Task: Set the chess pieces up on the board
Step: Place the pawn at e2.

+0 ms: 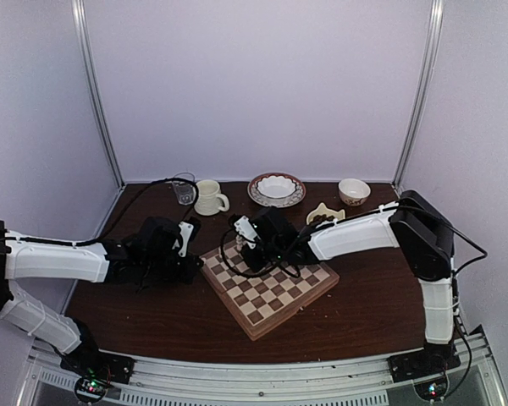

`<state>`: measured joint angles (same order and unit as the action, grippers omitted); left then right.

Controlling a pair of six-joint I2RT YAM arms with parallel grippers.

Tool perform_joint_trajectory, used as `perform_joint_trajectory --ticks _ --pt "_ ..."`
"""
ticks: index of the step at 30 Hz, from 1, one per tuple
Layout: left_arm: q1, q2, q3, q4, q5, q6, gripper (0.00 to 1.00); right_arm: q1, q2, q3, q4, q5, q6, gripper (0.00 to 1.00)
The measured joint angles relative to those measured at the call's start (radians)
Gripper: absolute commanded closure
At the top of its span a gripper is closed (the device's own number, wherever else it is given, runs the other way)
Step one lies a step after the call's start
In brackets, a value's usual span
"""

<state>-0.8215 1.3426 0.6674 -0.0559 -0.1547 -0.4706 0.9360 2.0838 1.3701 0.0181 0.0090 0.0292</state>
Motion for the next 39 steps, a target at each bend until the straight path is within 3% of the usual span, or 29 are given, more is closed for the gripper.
perform_joint_trajectory --ticks 19,23,28,39 --pt "0.000 -0.002 0.000 0.000 0.001 0.000 1.00 0.000 0.016 0.036 -0.017 0.037 -0.005 0.89" --pt "0.000 -0.002 0.000 0.000 0.001 0.000 1.00 0.000 0.021 0.036 -0.027 0.039 -0.007 0.87" --pt "0.000 -0.002 0.000 0.000 0.002 0.000 1.00 0.000 0.021 0.037 -0.030 0.043 -0.010 0.75" --pt "0.000 -0.002 0.000 0.000 0.002 0.000 1.00 0.000 0.021 0.037 -0.033 0.043 -0.008 0.71"
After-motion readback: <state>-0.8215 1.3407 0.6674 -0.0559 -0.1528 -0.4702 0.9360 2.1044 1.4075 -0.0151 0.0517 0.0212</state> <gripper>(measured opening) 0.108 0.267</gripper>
